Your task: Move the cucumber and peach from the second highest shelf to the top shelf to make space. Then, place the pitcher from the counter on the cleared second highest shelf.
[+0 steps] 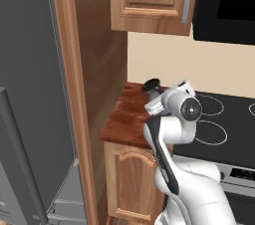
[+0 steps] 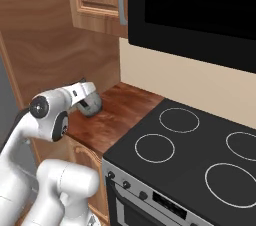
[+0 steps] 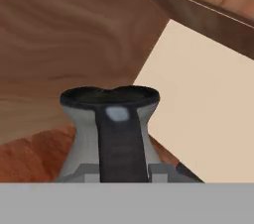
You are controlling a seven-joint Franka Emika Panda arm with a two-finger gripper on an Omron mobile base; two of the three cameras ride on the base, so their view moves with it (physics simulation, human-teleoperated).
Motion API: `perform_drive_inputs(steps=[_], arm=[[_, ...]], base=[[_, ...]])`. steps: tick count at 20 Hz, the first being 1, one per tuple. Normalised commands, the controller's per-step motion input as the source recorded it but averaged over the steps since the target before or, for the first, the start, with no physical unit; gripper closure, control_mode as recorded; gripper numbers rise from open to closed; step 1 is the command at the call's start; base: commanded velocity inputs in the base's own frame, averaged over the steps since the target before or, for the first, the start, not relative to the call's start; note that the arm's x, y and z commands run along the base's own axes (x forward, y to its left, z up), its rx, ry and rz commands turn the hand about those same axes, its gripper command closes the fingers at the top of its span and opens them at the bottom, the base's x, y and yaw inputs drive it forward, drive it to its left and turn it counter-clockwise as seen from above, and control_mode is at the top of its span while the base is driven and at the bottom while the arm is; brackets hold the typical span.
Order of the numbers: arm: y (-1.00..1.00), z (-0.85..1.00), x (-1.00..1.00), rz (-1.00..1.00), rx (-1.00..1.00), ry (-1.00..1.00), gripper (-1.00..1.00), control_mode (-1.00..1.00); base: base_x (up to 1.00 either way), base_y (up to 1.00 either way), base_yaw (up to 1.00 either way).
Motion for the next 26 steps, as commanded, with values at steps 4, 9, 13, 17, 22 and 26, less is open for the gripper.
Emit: perform_drive_inputs(steps=[4,9,13,17,22,26], arm=[[0.0,0.92,-0.43,-0.09,0.05,0.15,1.0,-1.0],[0.01,0.38,-0.3,0.01,0.06,0.14,1.0,-1.0],[0.06,-0.15,-0.17,0.1,0.2,0.0,1.0,-1.0],[0.0,-0.19,-0.05,0.07,0.36,0.0,1.0,-1.0],[0.0,0.03,-0.03,0.01,0.39,-0.02,1.0,-1.0],[0.04,0.4,-0.41,-0.13,0.12,0.0,1.0,-1.0]], base=[[0.0,0.0,0.0],[0.0,0.0,0.0],[0.0,0.0,0.0],[0.0,0.0,0.0],[0.0,0.0,0.0],[0.0,0.0,0.0]])
